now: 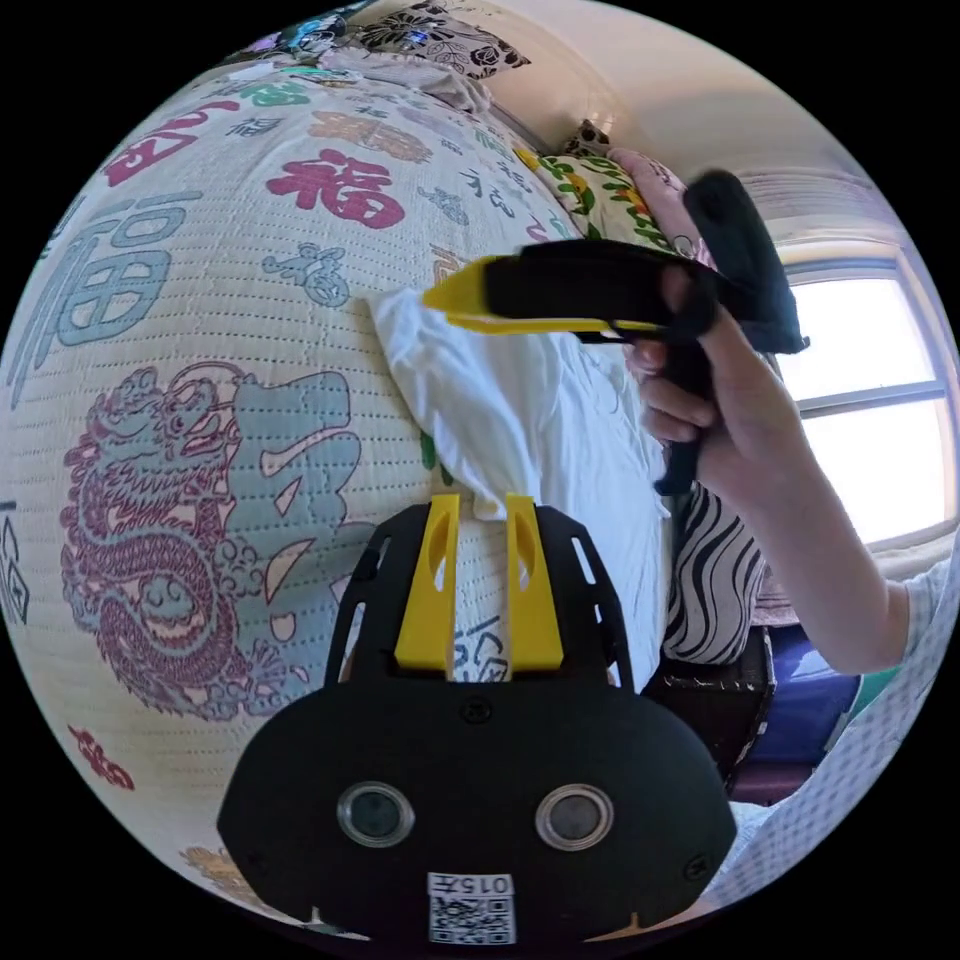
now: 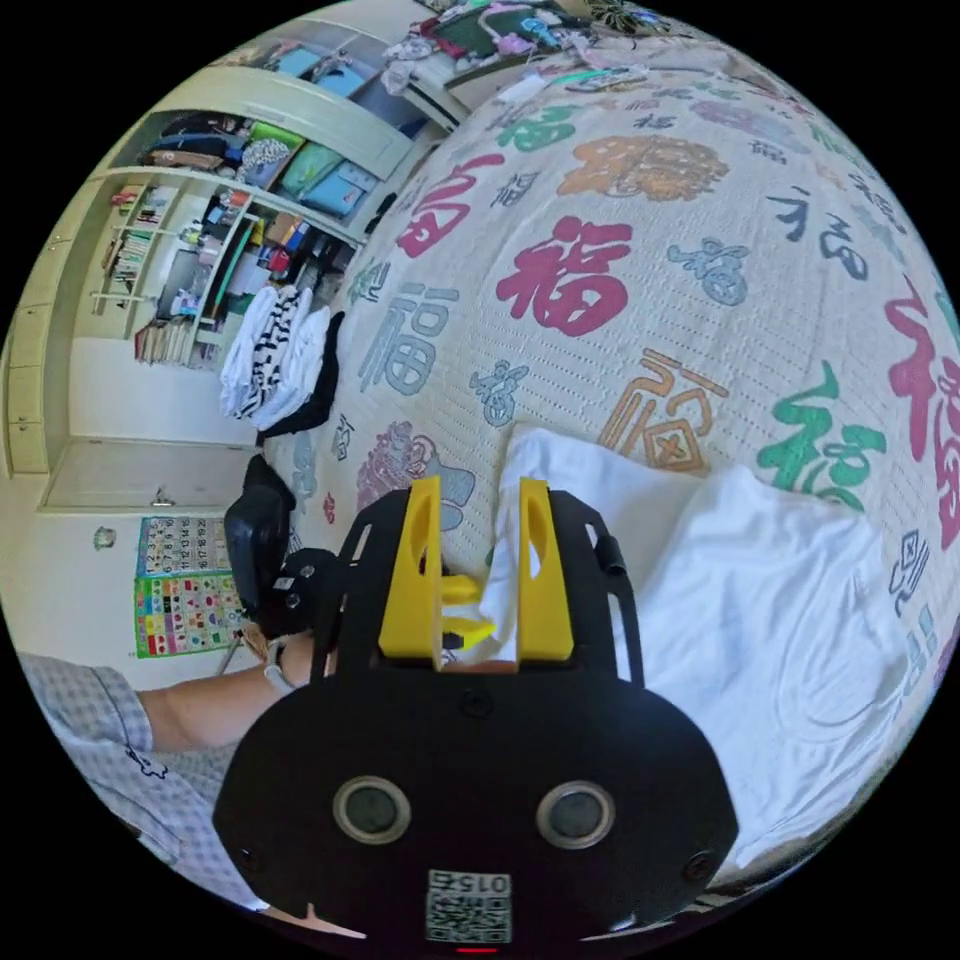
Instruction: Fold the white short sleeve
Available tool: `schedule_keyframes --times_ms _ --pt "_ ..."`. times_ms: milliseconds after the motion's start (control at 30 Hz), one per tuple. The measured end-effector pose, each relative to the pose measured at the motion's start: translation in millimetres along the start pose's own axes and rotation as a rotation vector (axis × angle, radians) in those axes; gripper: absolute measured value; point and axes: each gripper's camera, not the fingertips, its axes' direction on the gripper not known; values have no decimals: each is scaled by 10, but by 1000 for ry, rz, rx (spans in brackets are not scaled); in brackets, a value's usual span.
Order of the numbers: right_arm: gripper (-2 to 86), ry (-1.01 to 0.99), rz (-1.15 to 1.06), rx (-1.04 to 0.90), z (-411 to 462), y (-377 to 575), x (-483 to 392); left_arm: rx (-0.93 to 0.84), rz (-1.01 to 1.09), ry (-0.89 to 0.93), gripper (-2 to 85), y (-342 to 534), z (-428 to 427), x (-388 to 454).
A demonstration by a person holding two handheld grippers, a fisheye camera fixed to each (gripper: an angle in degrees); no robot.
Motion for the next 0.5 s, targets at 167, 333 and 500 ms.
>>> schedule_keyframes --times_ms 167,333,500 --pt "26 242 -6 -111 495 -564 -70 -18 71 84 75 136 -530 44" --pt "7 74 85 45 318 -560 142 1 121 68 76 334 -1232 13" --pt "4 -43 265 219 89 -266 462 -73 200 67 77 451 -1600 -19"
